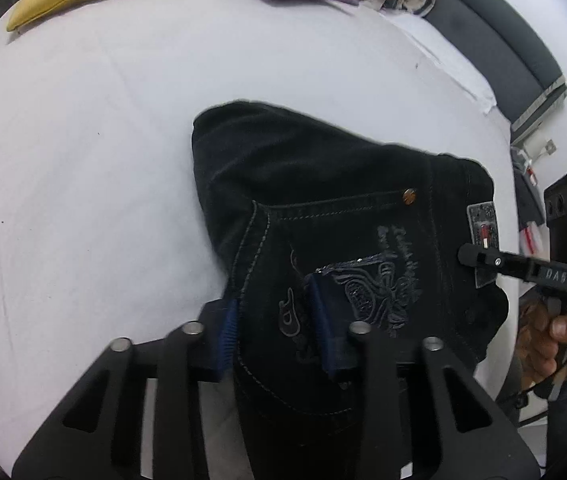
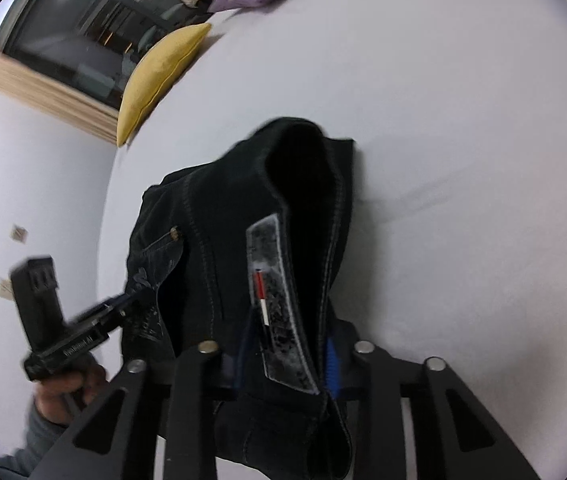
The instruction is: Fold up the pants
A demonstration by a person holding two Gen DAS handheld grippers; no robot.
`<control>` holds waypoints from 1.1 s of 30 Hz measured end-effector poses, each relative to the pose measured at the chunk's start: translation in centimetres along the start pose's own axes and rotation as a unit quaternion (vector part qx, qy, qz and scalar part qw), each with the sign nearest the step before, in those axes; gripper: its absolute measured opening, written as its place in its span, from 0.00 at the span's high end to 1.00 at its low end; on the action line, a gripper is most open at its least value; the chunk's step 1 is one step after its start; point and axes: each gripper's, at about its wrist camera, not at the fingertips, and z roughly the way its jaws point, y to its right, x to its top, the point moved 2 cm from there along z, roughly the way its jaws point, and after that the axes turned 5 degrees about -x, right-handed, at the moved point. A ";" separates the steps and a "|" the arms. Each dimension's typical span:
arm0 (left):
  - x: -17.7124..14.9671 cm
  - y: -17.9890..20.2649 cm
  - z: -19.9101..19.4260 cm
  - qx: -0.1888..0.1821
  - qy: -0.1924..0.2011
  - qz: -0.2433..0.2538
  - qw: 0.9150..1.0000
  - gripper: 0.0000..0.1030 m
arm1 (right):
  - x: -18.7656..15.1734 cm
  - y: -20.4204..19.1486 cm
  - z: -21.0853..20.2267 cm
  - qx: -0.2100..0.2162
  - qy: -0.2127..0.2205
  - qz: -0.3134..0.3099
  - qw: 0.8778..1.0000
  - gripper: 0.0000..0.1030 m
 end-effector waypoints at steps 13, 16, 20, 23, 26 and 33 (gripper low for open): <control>2.2 -2.1 -9.8 0.015 0.070 -0.005 0.997 0.80 | 2.9 -7.4 -4.0 0.063 0.050 -0.048 0.996 0.80; 1.4 -5.5 -7.7 0.078 0.038 -0.008 0.996 0.53 | 2.7 -5.7 -0.8 0.045 0.009 -0.027 0.999 0.66; -1.7 -8.9 -9.5 0.102 0.054 -0.051 0.992 0.40 | 0.1 -0.7 0.6 -0.007 -0.006 0.047 0.999 0.56; -3.7 -8.9 -12.2 0.106 0.089 -0.039 0.990 0.35 | -1.5 1.6 -1.5 -0.004 0.032 0.077 0.996 0.55; -5.0 -6.2 -17.5 0.117 0.171 -0.006 0.978 0.31 | -2.8 1.4 -4.5 -0.028 0.093 0.065 0.993 0.53; -9.1 6.4 -29.3 0.211 0.400 0.151 0.879 0.00 | -4.1 -6.2 -14.2 -0.090 0.285 -0.045 0.953 0.16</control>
